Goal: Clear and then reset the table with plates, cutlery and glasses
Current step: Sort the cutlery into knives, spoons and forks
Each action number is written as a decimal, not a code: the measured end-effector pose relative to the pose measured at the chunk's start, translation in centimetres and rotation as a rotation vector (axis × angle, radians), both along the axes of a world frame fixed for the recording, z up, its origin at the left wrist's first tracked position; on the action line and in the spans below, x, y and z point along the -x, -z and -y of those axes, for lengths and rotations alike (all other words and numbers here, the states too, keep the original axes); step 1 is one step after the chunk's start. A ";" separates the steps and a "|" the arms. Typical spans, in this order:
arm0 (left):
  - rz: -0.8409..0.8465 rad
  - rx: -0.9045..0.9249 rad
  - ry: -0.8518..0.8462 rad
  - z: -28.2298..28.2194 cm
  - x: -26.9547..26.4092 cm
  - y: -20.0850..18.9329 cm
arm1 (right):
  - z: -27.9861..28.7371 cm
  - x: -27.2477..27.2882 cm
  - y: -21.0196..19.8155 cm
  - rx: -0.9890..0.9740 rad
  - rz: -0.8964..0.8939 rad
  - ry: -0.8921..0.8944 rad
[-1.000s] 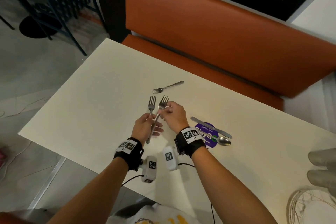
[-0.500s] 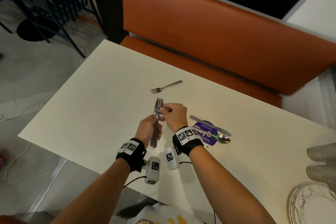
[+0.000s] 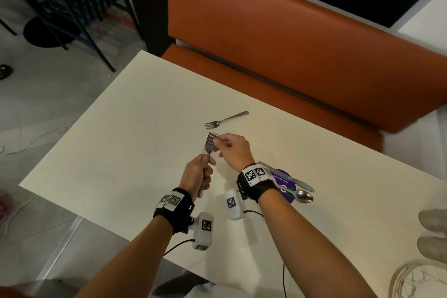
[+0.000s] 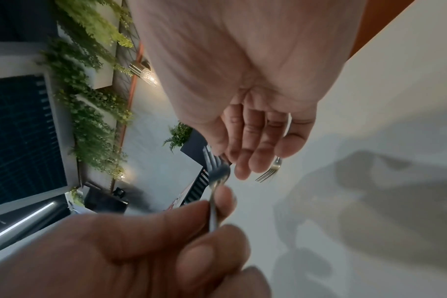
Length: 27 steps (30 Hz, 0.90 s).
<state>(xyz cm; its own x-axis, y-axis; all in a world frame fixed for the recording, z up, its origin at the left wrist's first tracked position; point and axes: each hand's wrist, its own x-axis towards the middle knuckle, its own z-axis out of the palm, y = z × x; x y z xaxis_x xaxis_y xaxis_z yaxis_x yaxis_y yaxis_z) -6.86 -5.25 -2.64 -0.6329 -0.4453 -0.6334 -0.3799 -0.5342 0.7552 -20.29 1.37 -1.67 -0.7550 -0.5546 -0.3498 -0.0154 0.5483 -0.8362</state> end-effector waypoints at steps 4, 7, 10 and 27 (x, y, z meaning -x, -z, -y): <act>0.025 -0.003 -0.051 1.8 0.7 0.7 | 1.6 3.1 1.1 -0.049 -0.086 -0.046; 0.026 -0.019 -0.090 3.3 1.5 1.2 | 2.8 5.6 2.5 -0.131 -0.262 -0.117; 0.035 -0.041 -0.117 4.4 2.2 1.7 | 4.1 7.3 3.7 -0.238 -0.418 -0.208; 0.040 -0.044 -0.164 4.6 3.2 2.6 | 4.6 8.6 6.4 -0.402 -0.470 -0.441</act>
